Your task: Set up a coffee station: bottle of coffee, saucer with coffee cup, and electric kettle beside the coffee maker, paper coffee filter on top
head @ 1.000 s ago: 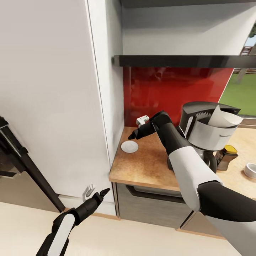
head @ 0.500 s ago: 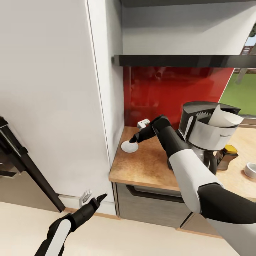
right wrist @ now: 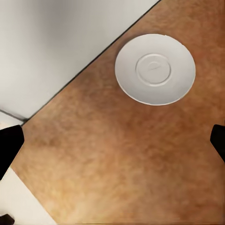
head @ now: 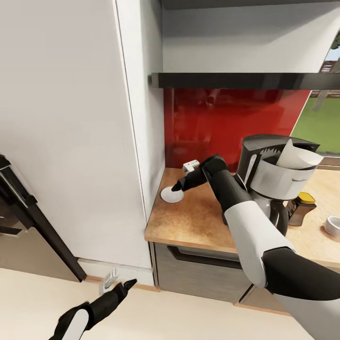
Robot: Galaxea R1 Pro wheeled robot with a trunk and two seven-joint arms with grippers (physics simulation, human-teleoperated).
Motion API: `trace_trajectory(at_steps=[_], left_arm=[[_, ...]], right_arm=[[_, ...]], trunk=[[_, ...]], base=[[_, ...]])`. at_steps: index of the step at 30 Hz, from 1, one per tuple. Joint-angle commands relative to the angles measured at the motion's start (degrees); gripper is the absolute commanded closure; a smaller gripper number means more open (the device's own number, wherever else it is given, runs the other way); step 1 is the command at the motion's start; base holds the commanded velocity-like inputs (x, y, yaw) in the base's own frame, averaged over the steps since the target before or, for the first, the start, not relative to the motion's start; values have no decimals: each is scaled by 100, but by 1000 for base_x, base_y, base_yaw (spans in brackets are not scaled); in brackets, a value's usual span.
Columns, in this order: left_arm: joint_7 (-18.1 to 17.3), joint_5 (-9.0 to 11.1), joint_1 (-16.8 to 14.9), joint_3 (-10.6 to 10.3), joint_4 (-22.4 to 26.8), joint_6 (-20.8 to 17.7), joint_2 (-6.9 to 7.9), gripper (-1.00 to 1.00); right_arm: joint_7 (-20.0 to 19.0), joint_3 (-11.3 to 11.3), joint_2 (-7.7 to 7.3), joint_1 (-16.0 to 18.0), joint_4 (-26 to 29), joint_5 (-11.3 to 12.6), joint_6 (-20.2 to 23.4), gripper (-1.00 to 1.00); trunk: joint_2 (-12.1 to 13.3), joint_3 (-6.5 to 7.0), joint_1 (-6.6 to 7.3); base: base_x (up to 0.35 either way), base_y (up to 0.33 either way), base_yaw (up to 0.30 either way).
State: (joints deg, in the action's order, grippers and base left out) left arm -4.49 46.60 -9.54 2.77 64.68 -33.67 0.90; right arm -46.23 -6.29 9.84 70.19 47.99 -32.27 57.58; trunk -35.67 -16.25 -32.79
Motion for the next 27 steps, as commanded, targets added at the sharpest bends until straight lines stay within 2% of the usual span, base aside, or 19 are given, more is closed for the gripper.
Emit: trace_trajectory(at_steps=[1, 4, 19, 20, 27], left_arm=[[-17, 6, -2, 7, -30, -36, -2, -100], [-16, -1, 2, -17, -112, -29, -7, -100], [-8, -11, 22, -40, -114, 25, -57, -100], [-8, -11, 22, -40, -114, 26, -64, -100], [-8, -7, 22, -40, -114, 35, -86, -100]], right_arm=[[-19, 32, 6, 5, -29, -53, 46, -100], [78, 129, 15, 4, -125, -25, 112, -100], [559, 609, 15, 4, -607, -2, -382, -100], [3628, 1250, 15, 4, -1912, -1, -2702, -100], [3786, 1266, 15, 4, -1908, 8, -2869, -100]], trunk=[[-8, -9, -2], [-8, -9, -2], [-8, -9, -2], [-8, -9, -2], [-8, -9, -2]], base=[[0, 0, 0], [0, 0, 0], [0, 0, 0], [0, 0, 0], [5, 0, 0]])
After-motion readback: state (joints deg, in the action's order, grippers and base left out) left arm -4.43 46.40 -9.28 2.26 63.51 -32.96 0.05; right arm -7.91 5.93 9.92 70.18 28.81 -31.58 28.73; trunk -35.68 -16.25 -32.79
